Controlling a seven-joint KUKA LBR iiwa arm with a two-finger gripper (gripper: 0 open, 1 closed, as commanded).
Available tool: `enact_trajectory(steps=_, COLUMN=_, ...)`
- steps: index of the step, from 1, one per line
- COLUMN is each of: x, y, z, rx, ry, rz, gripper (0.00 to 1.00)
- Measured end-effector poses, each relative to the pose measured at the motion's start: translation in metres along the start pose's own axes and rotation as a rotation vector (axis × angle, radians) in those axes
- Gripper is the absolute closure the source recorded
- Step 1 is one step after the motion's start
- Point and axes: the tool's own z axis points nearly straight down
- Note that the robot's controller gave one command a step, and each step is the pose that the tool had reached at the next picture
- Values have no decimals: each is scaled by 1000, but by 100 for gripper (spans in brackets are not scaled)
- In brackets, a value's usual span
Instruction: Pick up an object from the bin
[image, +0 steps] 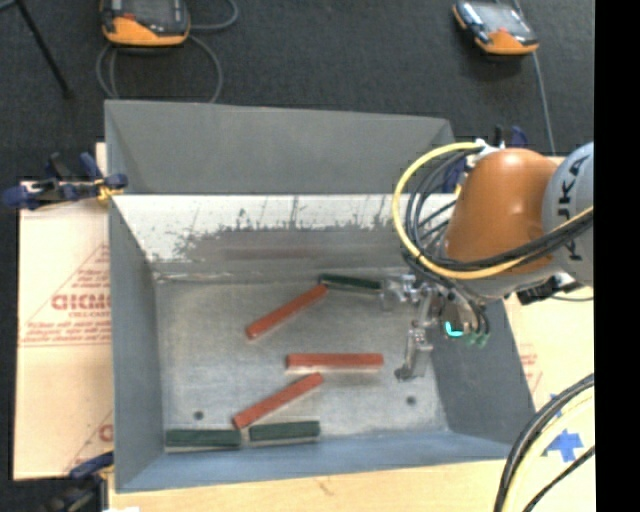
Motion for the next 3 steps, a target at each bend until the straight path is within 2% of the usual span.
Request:
enact_trajectory(steps=1, x=-16, y=25, z=108, rx=-1, ry=-1, rz=-5, gripper=0)
enact_trajectory(steps=2, x=-18, y=24, z=103, rx=1, ry=-7, rz=-7, gripper=100)
enact_trajectory(steps=3, x=-60, y=41, z=-58, rx=2, ry=-16, rz=-335, gripper=100)
